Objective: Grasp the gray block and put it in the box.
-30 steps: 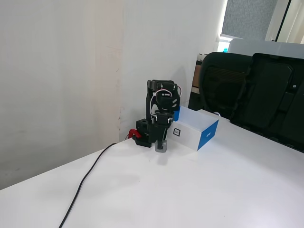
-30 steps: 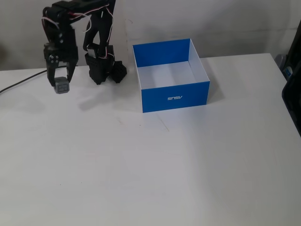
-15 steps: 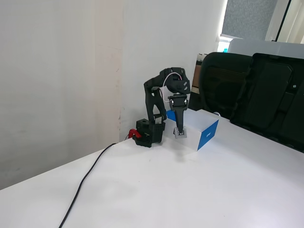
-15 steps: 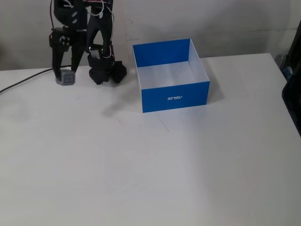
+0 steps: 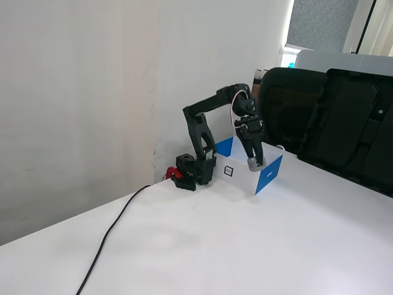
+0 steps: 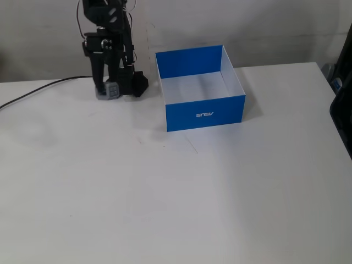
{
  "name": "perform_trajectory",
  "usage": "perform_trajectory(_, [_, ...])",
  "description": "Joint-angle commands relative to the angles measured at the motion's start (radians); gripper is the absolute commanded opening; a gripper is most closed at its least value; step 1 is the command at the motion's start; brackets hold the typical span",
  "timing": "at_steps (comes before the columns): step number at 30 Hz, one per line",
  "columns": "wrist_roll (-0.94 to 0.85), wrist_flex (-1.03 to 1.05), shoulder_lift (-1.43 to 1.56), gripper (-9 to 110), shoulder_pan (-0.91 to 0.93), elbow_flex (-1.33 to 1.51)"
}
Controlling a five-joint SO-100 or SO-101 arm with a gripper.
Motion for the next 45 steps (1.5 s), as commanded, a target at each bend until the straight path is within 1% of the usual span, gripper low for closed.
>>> perform_trajectory(1, [-0.011, 0.025, -0.025, 0, 0.087, -0.184])
perform_trajectory(7, [-0.015, 0.054, -0.074, 0, 0.198, -0.307])
perform_trajectory(20, [-0.015, 0.089, -0.190, 0, 0.396, -0.410])
perform_trajectory(45, [-0.032, 0.095, -0.515, 0, 0.601, -0.804])
